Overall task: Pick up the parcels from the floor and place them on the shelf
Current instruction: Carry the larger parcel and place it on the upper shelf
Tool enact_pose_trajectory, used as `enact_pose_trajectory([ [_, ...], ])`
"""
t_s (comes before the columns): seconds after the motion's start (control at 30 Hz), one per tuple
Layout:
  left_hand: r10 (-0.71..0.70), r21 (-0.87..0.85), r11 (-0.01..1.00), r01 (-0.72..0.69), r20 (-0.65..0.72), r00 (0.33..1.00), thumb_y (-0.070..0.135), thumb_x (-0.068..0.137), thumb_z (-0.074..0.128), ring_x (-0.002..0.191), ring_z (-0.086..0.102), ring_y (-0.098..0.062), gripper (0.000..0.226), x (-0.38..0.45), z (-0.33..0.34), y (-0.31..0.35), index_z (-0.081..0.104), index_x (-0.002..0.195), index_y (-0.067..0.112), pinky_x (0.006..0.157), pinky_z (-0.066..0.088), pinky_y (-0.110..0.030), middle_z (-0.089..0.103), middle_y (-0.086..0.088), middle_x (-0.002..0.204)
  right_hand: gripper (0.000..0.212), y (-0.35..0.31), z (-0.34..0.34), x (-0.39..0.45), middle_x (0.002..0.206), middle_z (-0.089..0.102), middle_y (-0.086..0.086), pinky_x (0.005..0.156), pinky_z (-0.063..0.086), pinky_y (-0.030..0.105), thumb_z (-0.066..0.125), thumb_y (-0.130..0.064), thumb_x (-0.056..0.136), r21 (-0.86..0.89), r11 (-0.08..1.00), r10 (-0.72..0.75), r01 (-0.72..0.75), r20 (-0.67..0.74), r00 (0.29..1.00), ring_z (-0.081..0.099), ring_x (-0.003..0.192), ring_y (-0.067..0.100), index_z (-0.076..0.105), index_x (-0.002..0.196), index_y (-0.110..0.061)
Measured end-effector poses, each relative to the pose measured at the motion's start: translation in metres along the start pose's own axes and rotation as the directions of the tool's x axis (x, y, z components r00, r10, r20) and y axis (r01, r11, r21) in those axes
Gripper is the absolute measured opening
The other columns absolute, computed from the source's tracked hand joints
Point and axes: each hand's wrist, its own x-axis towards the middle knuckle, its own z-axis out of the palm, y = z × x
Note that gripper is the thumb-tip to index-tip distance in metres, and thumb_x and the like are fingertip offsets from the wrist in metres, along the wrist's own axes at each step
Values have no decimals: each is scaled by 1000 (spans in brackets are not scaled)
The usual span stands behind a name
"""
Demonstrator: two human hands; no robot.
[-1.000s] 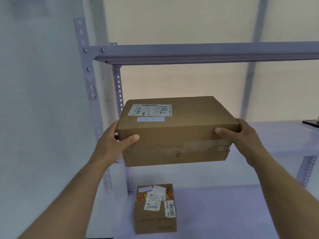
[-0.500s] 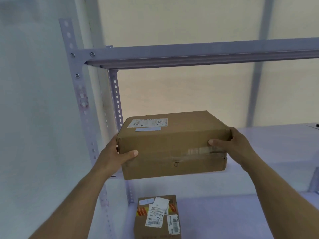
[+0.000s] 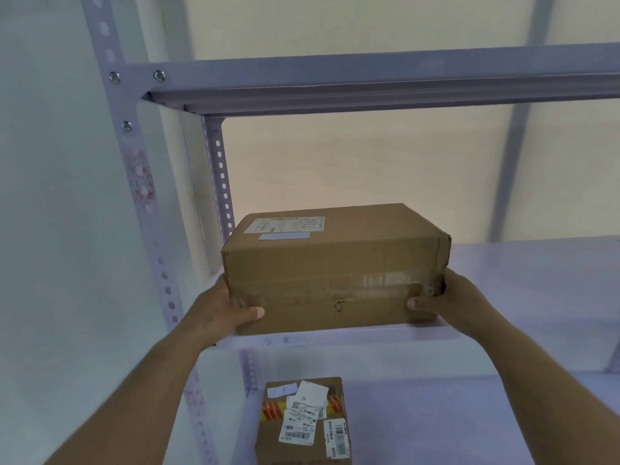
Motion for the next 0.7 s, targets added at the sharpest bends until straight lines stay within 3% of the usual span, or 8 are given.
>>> enact_pose_trajectory([
  [0.1, -7, 13, 1000, 7, -10, 1000, 34, 76, 71, 128, 47, -31, 83, 11, 2, 1, 26, 144, 20, 107, 38, -44, 46, -8, 144, 45, 0, 4, 13, 101, 65, 0, 79, 44, 31, 79, -17, 71, -49, 999, -8, 8, -6, 1000, 60, 93, 22, 54, 108, -21],
  [0.4, -27, 18, 999, 28, -35, 999, 35, 77, 70, 129, 45, -33, 84, 38, 7, 1, 23, 144, 18, 106, 35, -44, 43, -9, 146, 57, 1, 9, 40, 108, 67, 5, 90, 50, 43, 81, -24, 67, -90, 996, 4, -6, -24, 1000, 61, 99, 28, 55, 117, -16],
  [0.7, -69, -26, 997, 67, -55, 996, 28, 78, 71, 123, 48, -34, 76, 37, 11, -1, 30, 140, 12, 99, 38, -39, 48, -12, 140, 51, -4, 14, 33, 109, 65, 6, 83, 48, 36, 76, -21, 72, -98, 995, 28, -32, -44, 999, 59, 97, 26, 51, 116, -14],
])
